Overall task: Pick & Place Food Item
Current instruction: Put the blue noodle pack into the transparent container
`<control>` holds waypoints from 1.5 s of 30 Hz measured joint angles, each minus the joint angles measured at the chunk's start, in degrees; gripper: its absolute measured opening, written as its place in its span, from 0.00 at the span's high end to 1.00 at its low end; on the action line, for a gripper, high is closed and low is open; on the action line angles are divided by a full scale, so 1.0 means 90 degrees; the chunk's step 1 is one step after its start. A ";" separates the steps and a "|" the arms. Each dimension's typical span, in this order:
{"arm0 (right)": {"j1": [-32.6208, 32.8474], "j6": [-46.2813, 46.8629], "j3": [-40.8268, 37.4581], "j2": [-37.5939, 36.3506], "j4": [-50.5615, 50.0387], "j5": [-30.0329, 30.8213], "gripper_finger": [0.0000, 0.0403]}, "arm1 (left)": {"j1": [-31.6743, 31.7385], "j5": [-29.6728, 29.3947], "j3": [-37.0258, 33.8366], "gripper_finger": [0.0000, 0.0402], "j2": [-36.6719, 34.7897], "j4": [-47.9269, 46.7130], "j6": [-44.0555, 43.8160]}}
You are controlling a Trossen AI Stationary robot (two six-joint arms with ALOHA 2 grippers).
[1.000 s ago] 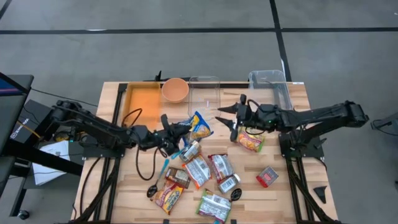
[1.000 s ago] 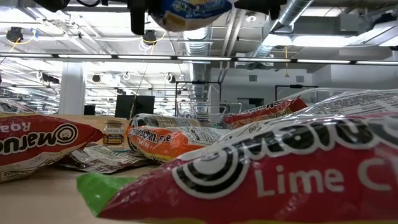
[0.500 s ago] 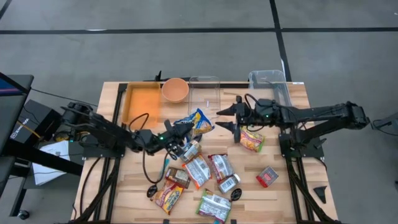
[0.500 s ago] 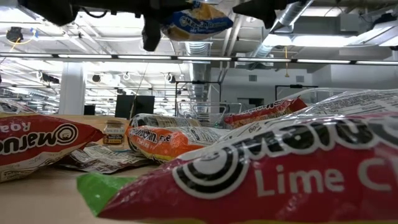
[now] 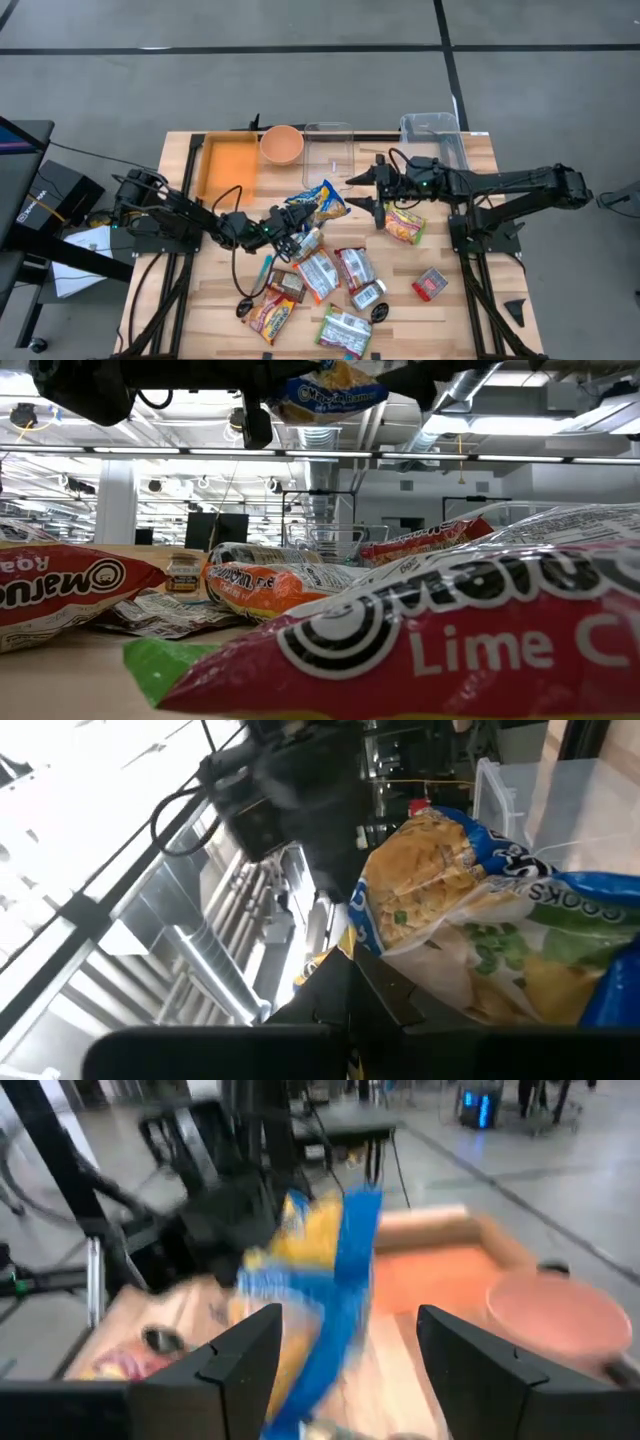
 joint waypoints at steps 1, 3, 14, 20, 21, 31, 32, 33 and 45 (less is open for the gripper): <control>-0.0026 0.0003 -0.0011 0.0066 -0.0020 -0.0076 0.43 | -0.0011 0.0002 0.0000 1.00 0.0000 0.0039 0.0024; -0.0119 0.0017 -0.0050 0.0180 -0.0015 -0.0264 0.43 | -0.0040 -0.0005 0.0000 1.00 -0.0002 0.0116 0.0030; -0.0463 0.0238 -0.0031 0.0466 0.0449 -0.1278 0.43 | -0.0217 -0.0004 0.0005 1.00 -0.0007 0.0263 0.0101; -0.0468 0.0311 -0.0015 0.0617 0.0734 -0.1604 0.43 | -0.0212 0.0000 0.0005 1.00 -0.0007 0.0261 0.0101; -0.0472 0.0341 -0.0016 0.0626 0.0710 -0.1607 0.43 | -0.0212 0.0019 0.0005 1.00 -0.0007 0.0261 0.0100; -0.0509 0.0355 -0.0023 0.0635 0.0802 -0.1614 0.43 | -0.0209 0.0205 0.0005 1.00 -0.0007 0.0244 0.0008; -0.0509 0.0355 -0.0023 0.0635 0.0802 -0.1614 0.43 | -0.0209 0.0251 0.0005 1.00 -0.0007 0.0244 -0.0031; -0.0509 0.0355 -0.0023 0.0656 0.0817 -0.1614 0.43 | -0.0209 0.0304 0.0005 1.00 -0.0007 0.0243 -0.0098; -0.0514 0.0403 0.0179 0.1155 0.1134 -0.1702 0.43 | -0.0209 0.0334 0.0002 1.00 -0.0007 0.0195 -0.0162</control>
